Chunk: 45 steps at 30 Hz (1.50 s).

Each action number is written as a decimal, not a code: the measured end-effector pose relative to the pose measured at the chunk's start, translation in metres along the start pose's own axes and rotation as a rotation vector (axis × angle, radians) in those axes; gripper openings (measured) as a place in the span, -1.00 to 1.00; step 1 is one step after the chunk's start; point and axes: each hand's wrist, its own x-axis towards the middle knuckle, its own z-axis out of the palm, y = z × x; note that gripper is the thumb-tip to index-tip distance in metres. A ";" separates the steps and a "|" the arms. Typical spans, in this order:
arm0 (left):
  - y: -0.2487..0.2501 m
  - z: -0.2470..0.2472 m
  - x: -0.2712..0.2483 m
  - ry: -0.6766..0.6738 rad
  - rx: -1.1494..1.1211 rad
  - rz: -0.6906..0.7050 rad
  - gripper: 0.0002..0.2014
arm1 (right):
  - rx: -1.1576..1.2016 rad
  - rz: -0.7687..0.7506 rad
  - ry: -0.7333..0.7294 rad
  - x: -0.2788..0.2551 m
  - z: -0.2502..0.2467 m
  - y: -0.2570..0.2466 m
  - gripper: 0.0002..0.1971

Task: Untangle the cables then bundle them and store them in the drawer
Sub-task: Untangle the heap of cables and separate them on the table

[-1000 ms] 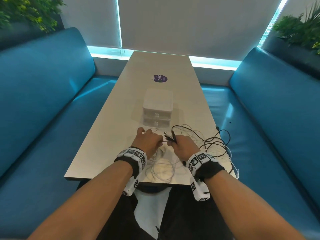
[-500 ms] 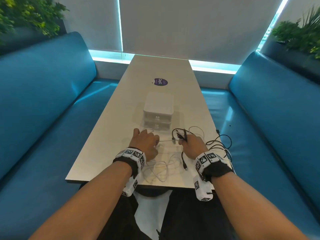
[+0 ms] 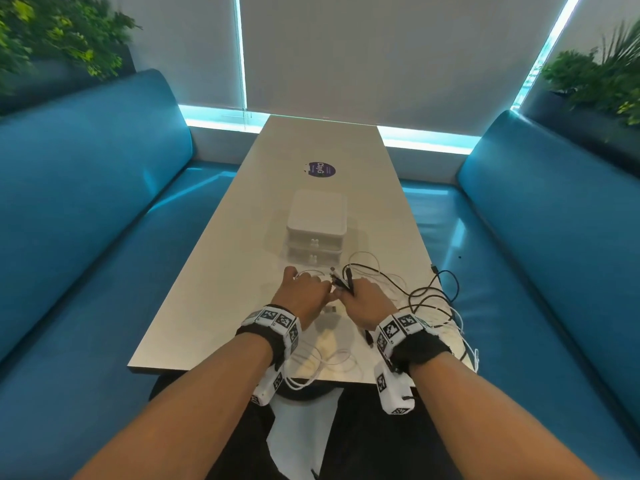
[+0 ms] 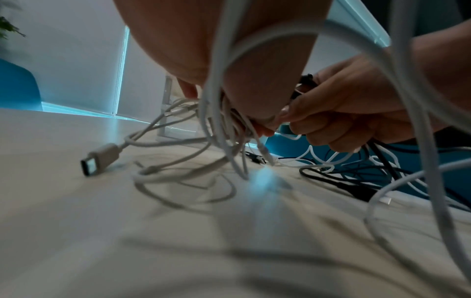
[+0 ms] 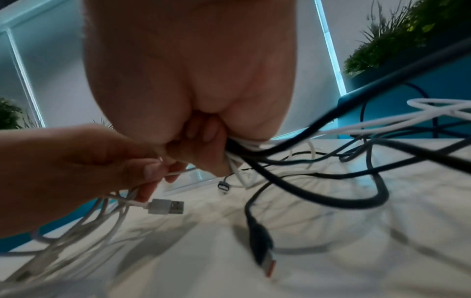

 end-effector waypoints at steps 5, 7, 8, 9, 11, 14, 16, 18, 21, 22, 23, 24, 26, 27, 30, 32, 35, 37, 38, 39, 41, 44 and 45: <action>-0.001 -0.004 -0.003 0.010 -0.111 0.026 -0.76 | 0.021 -0.017 -0.066 -0.002 -0.002 0.002 -0.72; 0.000 -0.004 -0.003 0.006 -0.191 0.016 -0.80 | 0.035 -0.025 -0.075 -0.001 -0.004 0.003 -0.75; 0.000 -0.003 -0.003 0.011 -0.213 0.011 -0.80 | 0.040 -0.028 -0.081 0.000 -0.006 0.003 -0.76; -0.001 -0.002 -0.002 0.015 -0.219 0.008 -0.79 | 0.042 -0.033 -0.084 0.001 -0.007 0.004 -0.77; -0.002 -0.002 0.000 0.012 -0.217 0.013 -0.74 | 0.030 -0.043 -0.084 0.000 -0.008 0.004 -0.77; -0.005 -0.007 0.002 -0.020 -0.155 0.080 -0.71 | -0.065 -0.048 -0.052 -0.001 -0.007 0.006 -0.80; -0.012 -0.009 0.000 -0.049 -0.039 0.101 -0.72 | -0.151 -0.045 0.002 -0.002 -0.009 0.010 -0.78; -0.026 -0.006 -0.004 -0.088 0.032 0.045 -0.75 | -0.182 0.015 0.066 -0.002 -0.018 0.022 -0.72; -0.047 0.000 -0.010 -0.143 0.000 -0.015 -0.75 | -0.205 0.153 0.115 -0.004 -0.033 0.043 -0.70; -0.049 0.000 -0.011 -0.152 -0.014 -0.003 -0.73 | -0.221 0.165 0.131 -0.005 -0.035 0.046 -0.70; -0.047 0.000 -0.011 -0.163 -0.022 0.010 -0.72 | -0.229 0.158 0.151 -0.006 -0.035 0.046 -0.71; -0.043 -0.001 -0.010 -0.173 -0.025 0.014 -0.71 | -0.225 0.137 0.176 -0.007 -0.033 0.044 -0.70; -0.029 -0.002 -0.007 -0.168 -0.018 0.005 -0.69 | -0.189 0.082 0.218 -0.007 -0.025 0.032 -0.69; -0.023 -0.001 -0.006 -0.161 -0.004 0.001 -0.68 | -0.171 0.053 0.234 -0.007 -0.021 0.024 -0.68; -0.008 -0.001 -0.002 -0.120 0.008 0.005 -0.65 | -0.134 -0.057 0.197 -0.009 -0.008 0.008 -0.69; -0.005 -0.003 0.000 -0.089 -0.032 0.006 -0.68 | -0.139 -0.105 0.111 -0.010 -0.001 0.003 -0.70; -0.006 -0.005 0.000 -0.052 -0.054 0.031 -0.74 | -0.113 -0.099 0.041 -0.009 0.004 0.004 -0.71; -0.006 -0.005 0.001 -0.031 -0.046 0.038 -0.76 | -0.083 -0.108 0.036 -0.008 0.004 0.004 -0.73; -0.008 -0.006 0.001 -0.025 -0.042 0.034 -0.75 | -0.081 -0.111 0.032 -0.008 0.003 0.004 -0.74; -0.010 -0.006 0.001 -0.029 -0.034 0.026 -0.72 | -0.090 -0.113 0.029 -0.007 0.000 0.005 -0.74; -0.020 -0.004 -0.001 -0.075 -0.004 0.008 -0.69 | -0.129 -0.089 0.028 -0.008 -0.004 0.012 -0.73; -0.030 -0.001 -0.004 -0.133 0.017 -0.017 -0.67 | -0.205 -0.010 0.021 -0.009 -0.008 0.026 -0.72; -0.029 -0.001 -0.004 -0.146 0.023 -0.016 -0.67 | -0.224 0.012 0.036 -0.009 -0.007 0.028 -0.71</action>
